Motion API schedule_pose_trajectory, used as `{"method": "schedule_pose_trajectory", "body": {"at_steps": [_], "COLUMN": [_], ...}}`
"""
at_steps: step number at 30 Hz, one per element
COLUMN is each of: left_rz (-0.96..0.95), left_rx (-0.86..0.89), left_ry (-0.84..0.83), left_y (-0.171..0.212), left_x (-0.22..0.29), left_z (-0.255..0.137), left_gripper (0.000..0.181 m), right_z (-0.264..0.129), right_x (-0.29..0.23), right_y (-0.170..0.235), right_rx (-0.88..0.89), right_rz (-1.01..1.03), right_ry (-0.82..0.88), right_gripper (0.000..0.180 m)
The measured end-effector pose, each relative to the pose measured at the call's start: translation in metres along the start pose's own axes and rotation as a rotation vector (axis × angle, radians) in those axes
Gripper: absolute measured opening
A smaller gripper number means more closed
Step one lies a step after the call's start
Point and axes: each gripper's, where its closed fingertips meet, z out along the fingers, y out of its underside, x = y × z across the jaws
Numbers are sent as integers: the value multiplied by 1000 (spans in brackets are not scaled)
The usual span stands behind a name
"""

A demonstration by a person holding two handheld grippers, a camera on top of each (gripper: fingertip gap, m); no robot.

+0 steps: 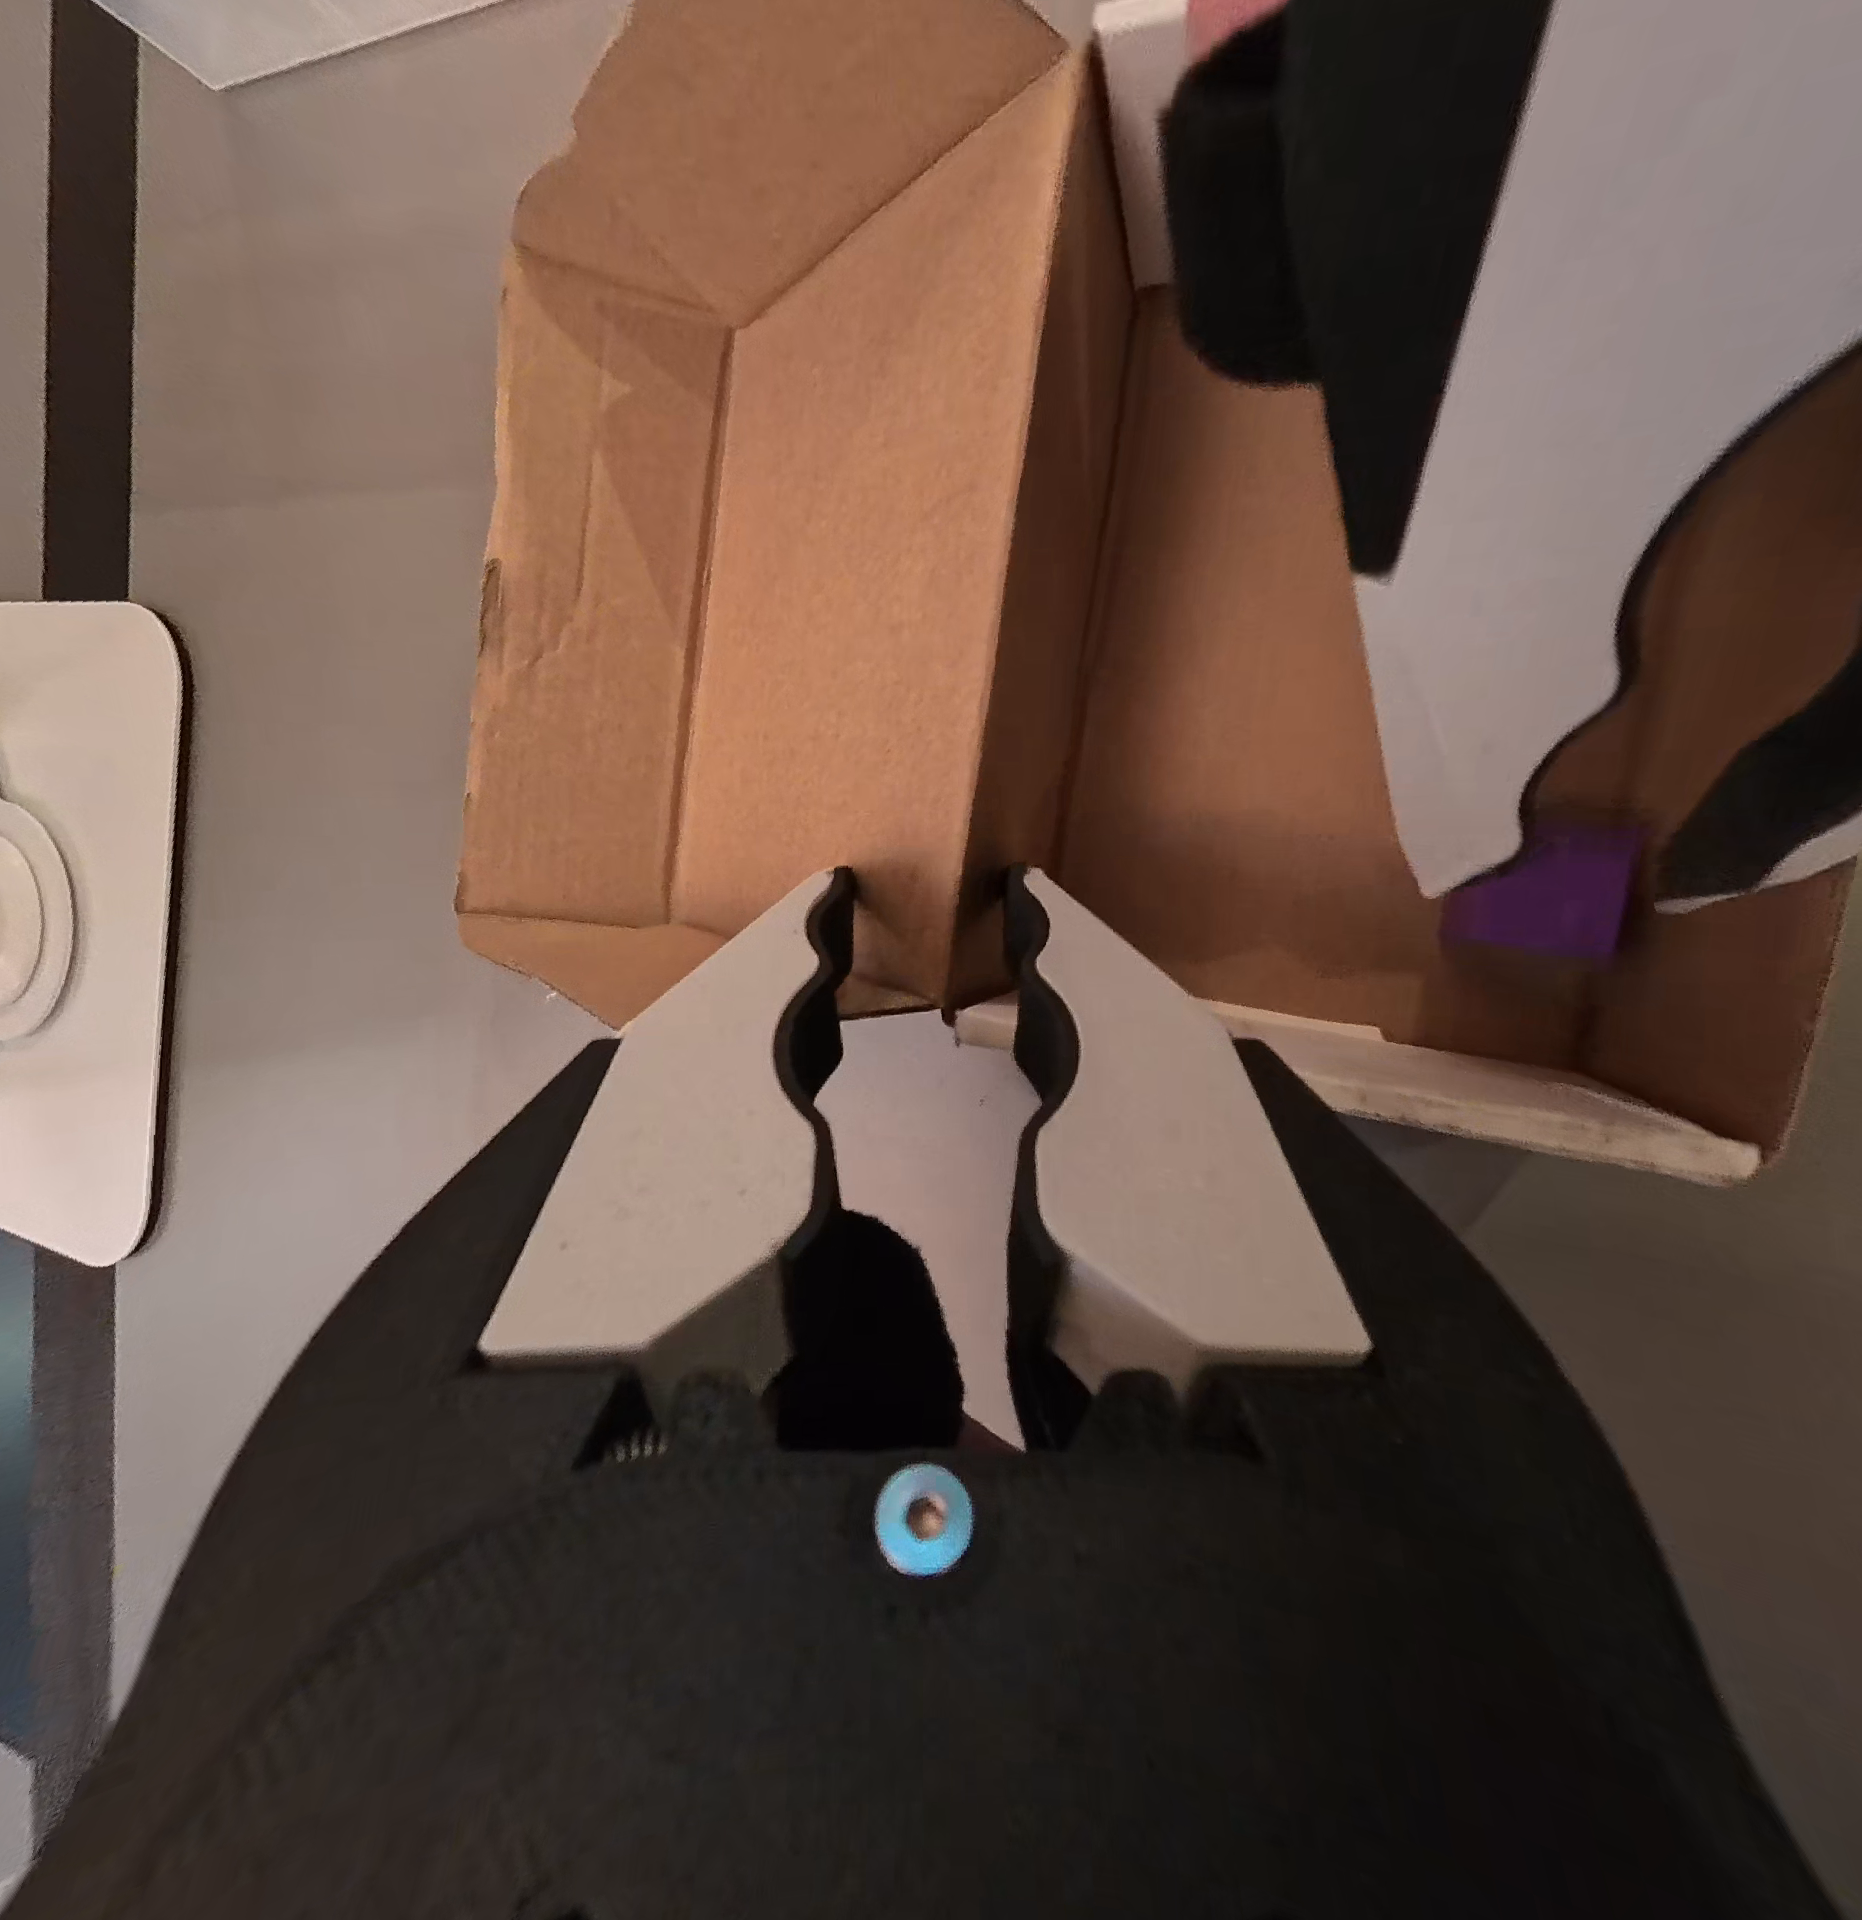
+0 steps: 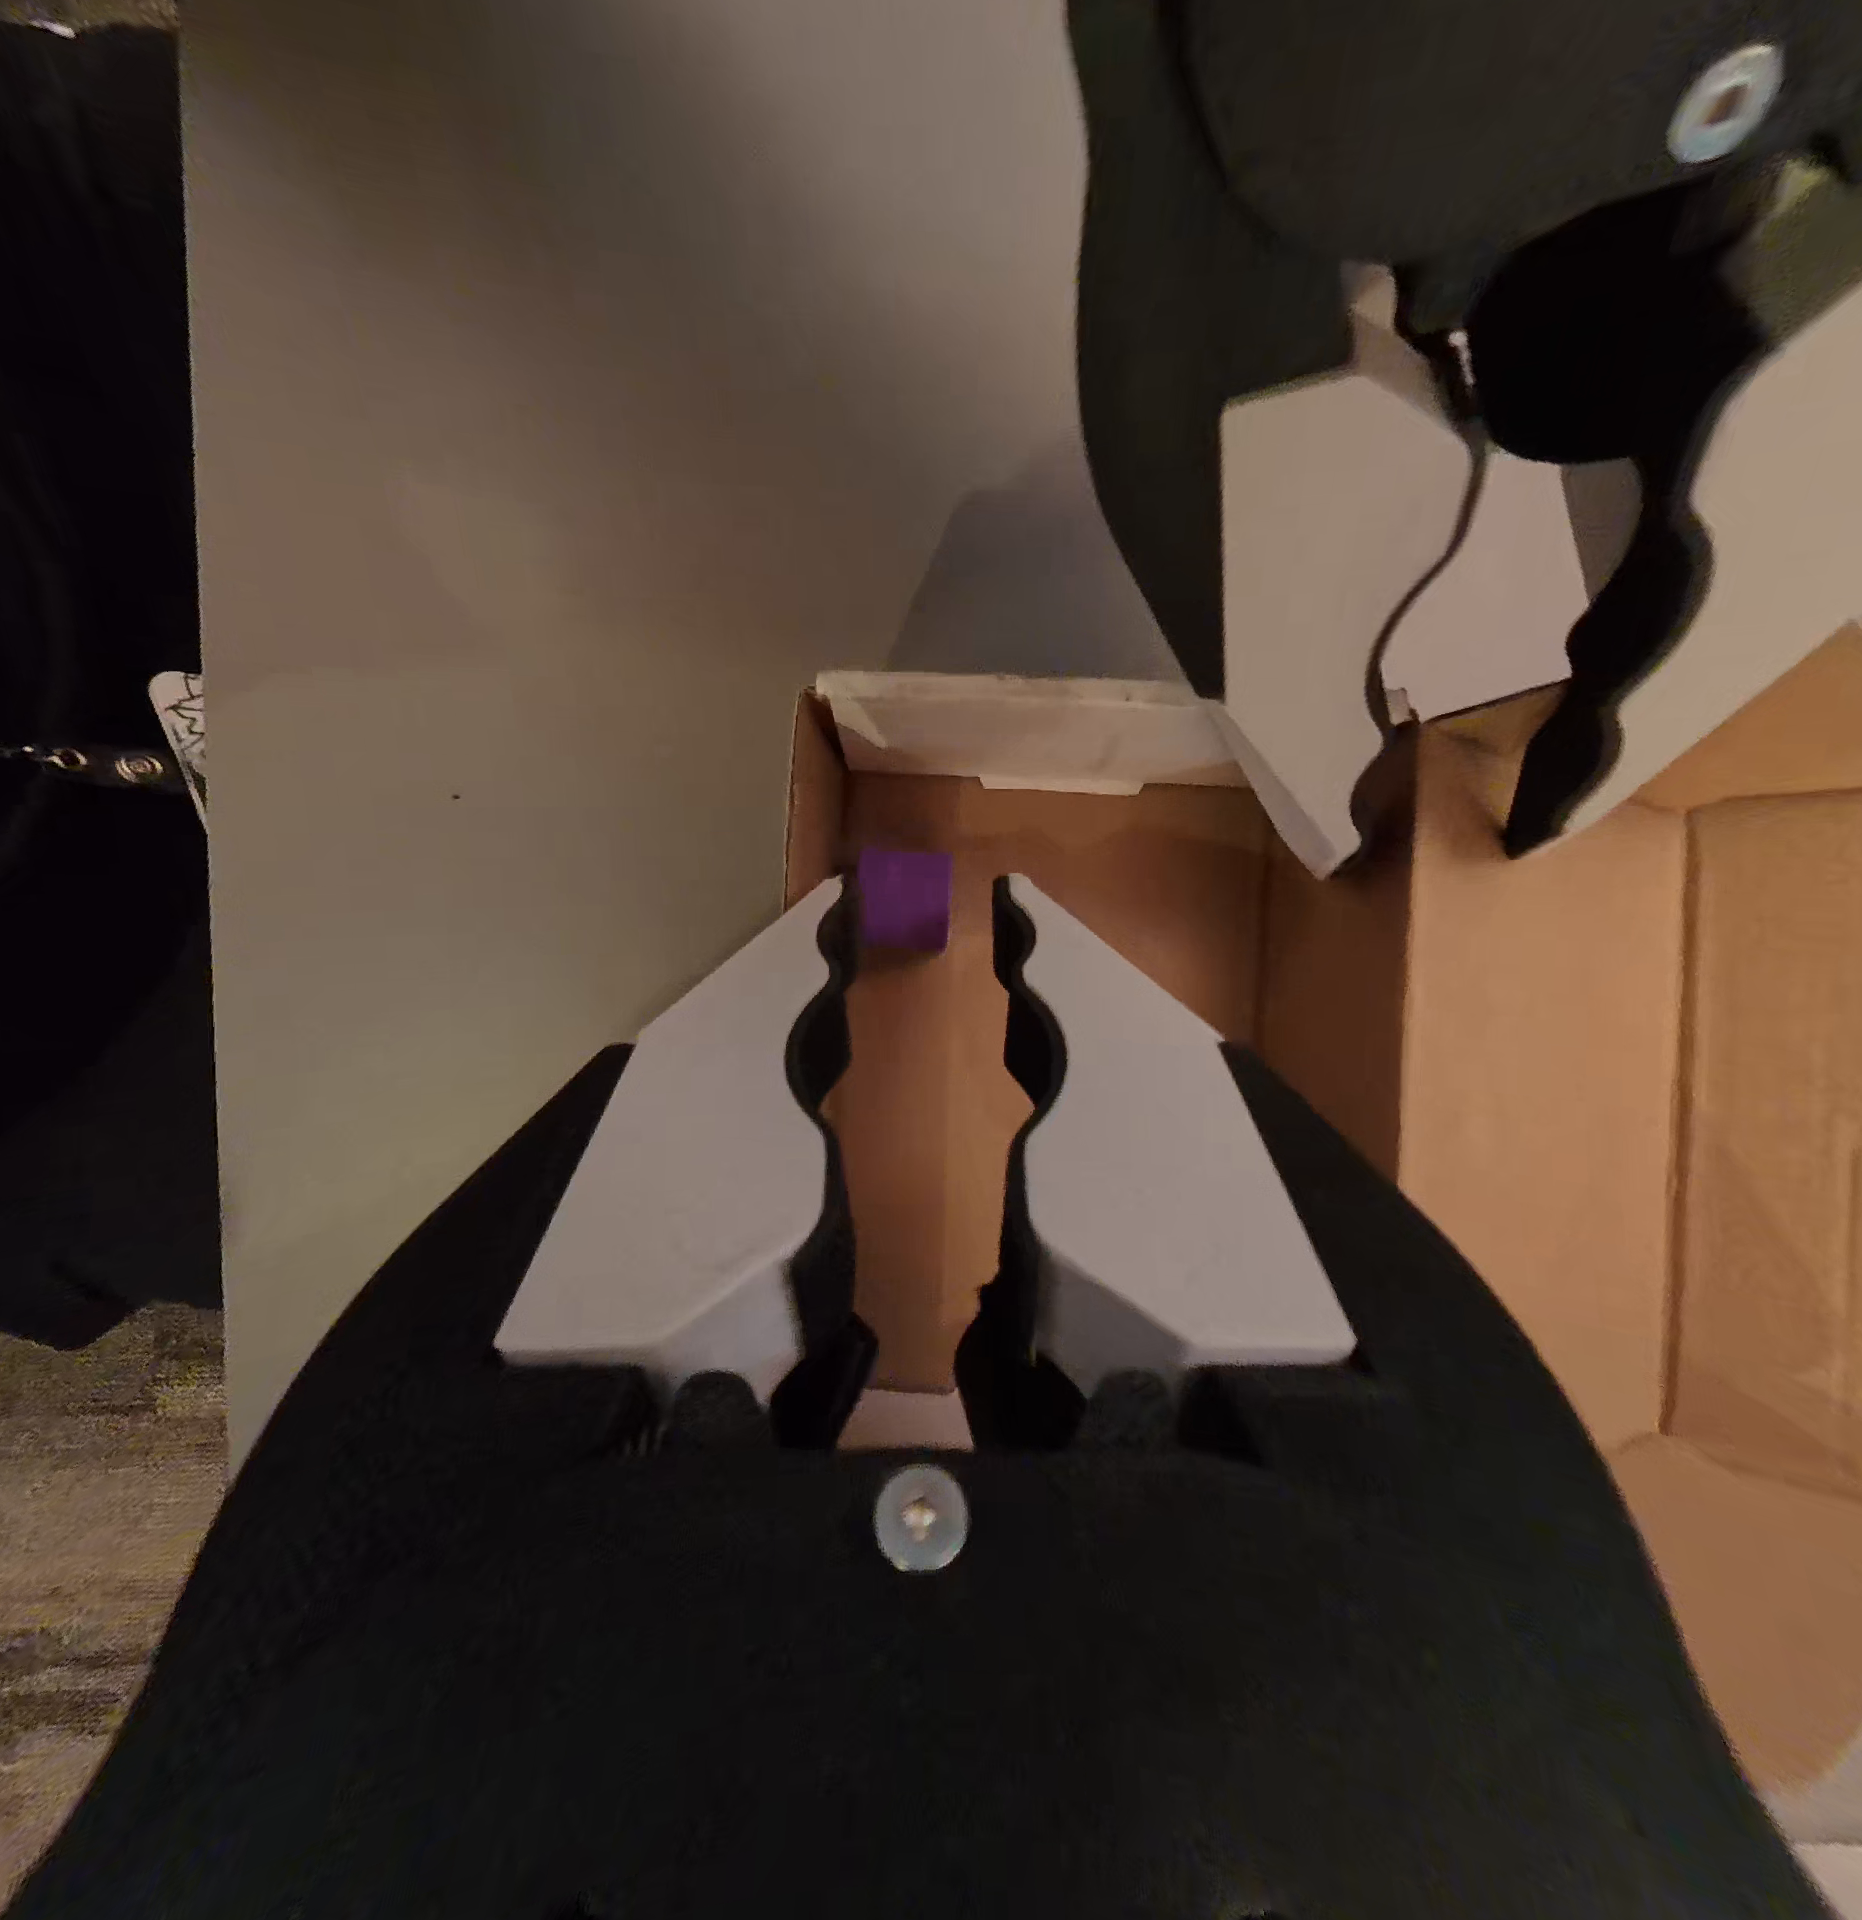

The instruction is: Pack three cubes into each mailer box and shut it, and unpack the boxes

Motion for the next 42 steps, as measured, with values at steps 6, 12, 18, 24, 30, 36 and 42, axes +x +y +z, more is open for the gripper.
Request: {"method": "schedule_pose_trajectory", "body": {"at_steps": [6,12,18,24,30,36,42], "left_rz": [-18,-32,-26,-20,-18,-17,-14], "left_rx": [36,60,56,51,51,52,52], "left_ry": [13,28,25,23,23,24,25], "left_y": [-2,-4,-4,-4,-5,-5,-5], "left_x": [1,2,2,2,2,2,2], "left_z": [0,1,1,1,2,2,2], "left_gripper": [27,27,26,27,27,27,27], "right_z": [13,14,5,-11,5,15,11], "right_x": [-2,-5,6,9,10,17,14], "right_y": [5,5,20,28,24,22,26], "right_rx": [-8,-10,-74,-66,-104,-148,-193], "right_rz": [4,30,52,52,5,-209,-333], "right_ry": [-1,-39,42,68,108,168,103], "right_gripper": [16,12,0,26,33,30,28]}}
